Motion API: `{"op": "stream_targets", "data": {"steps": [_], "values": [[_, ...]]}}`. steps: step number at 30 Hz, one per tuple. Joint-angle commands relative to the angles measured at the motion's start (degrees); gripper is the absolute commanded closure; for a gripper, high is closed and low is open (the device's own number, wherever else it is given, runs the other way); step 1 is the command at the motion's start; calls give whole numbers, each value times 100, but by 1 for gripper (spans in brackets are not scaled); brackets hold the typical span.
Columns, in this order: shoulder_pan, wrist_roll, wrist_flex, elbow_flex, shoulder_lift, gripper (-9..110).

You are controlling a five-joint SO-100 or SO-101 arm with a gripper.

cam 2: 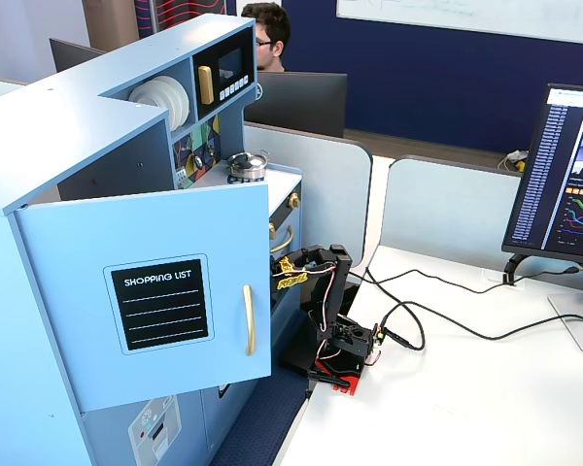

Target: Pick up the green pineapple from the left cabinet and place it in the green recipient

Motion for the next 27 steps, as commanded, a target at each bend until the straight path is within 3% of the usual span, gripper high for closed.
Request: {"op": "stream_targets", "data": {"steps": [1, 22, 25, 27], "values": [[132, 167, -141, -536, -62, 56], [26, 237, 211, -1617, -1063, 62], [35, 70, 536, -1714, -1107, 69], [35, -9, 703, -1714, -1099, 80]]}}
